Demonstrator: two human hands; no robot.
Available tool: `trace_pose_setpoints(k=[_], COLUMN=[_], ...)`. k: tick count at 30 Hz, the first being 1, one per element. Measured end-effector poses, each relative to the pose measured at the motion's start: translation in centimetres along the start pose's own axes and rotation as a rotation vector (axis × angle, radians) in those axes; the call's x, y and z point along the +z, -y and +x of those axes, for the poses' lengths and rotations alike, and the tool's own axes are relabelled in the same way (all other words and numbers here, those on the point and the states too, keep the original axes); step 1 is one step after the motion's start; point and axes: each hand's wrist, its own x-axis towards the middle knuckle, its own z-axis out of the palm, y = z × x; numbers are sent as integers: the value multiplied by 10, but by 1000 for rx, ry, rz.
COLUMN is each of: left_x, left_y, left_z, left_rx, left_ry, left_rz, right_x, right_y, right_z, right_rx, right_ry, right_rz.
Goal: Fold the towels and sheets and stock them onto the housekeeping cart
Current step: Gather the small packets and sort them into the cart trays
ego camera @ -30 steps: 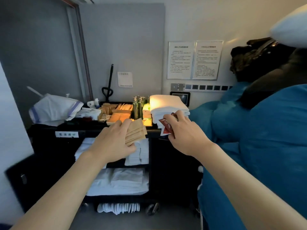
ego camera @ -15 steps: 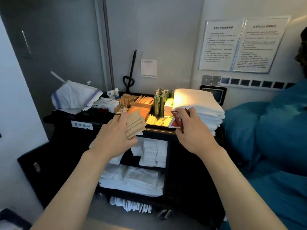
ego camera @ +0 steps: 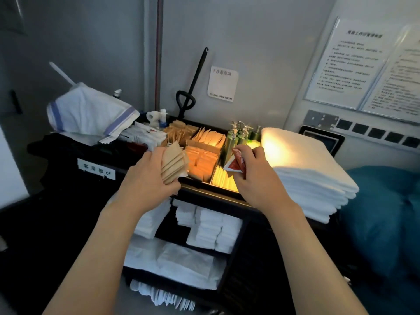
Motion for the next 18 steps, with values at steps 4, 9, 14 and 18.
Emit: trace_pose_setpoints(k=[4,9,14,18], left_x=[22,46,68,79], left_y=[42,83,111,129], left_z=[37,70,96,119], left_rx=[-60,-129,-170,-204], left_ry=[26,71,91,99], left_rz=[-25,-64,-74,-50], right_x=[45,90,126,153], right_y=[-2,-5,-14,-24], right_z=[46,93,132,171], right_rx=[-23,-36,-44,-62], right_ry=[38,86,147,193], right_rz=[-7,-3,47,98])
